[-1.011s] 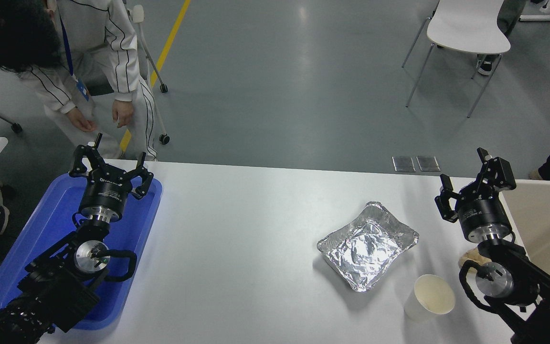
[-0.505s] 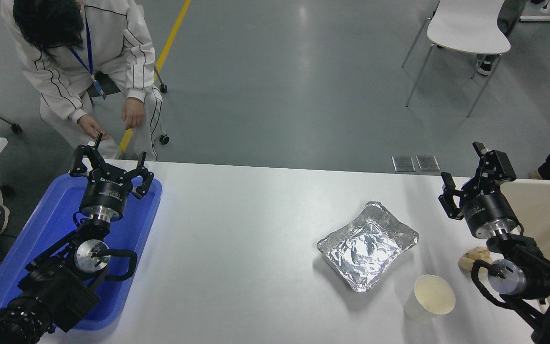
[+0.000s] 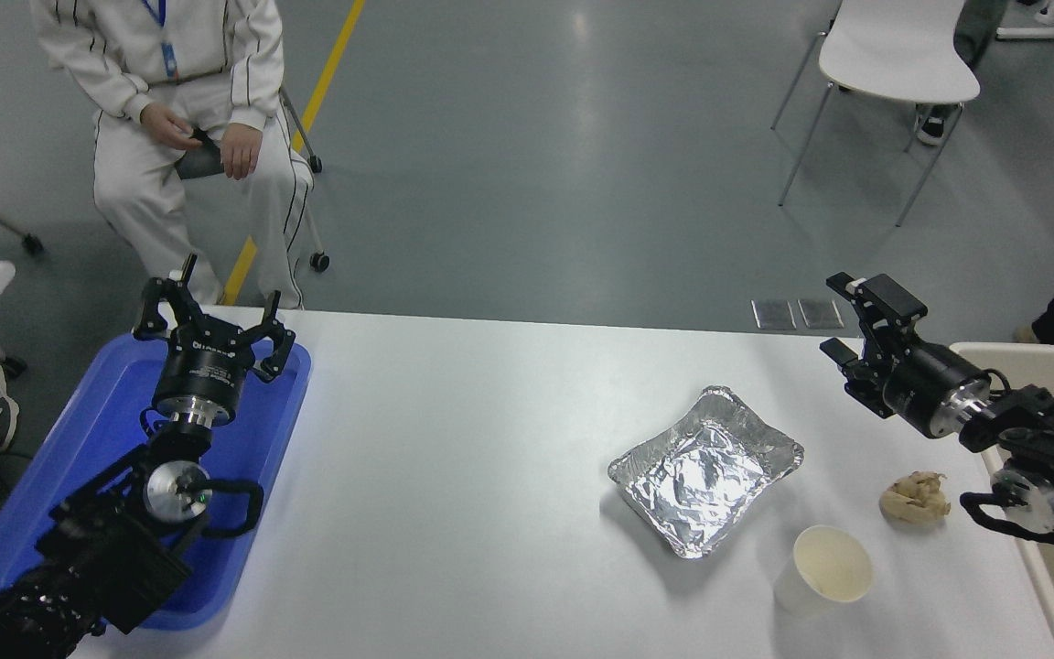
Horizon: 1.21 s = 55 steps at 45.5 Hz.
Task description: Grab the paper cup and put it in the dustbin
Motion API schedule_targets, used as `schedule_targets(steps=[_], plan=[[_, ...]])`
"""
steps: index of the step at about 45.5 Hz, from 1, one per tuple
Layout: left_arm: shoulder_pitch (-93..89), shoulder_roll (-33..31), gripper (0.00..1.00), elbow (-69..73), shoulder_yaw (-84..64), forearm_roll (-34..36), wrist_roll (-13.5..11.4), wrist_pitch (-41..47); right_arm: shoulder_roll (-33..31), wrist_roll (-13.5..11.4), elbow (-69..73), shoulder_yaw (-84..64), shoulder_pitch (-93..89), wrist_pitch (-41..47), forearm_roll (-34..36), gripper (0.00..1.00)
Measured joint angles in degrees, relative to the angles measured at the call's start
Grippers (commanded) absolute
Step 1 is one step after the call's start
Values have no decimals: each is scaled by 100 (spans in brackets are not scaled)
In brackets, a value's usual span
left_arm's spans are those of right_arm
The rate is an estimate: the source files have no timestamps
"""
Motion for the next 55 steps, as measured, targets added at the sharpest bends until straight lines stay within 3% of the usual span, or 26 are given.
schedule_targets(steps=[17,30,38,47,55], plan=[[-8,-1,100,-1,1,0,2,0,90,-11,762,-3579,2337,283,9,100],[-8,1,100,0,1,0,3,1,343,-25,1385,-5530,4238,2201,-27,100],[-3,3,100,6,1,0,2,1,811,-62,1581,-6263,5223,3311,-193,100],[-1,2,100,7,1,0,-5,1,1445,-350,1964,-6565,5876,3824,-628,100],[0,2,100,8,1,0,-5,2,1769,-880,2283,-6678,6486,4097,-929,100]])
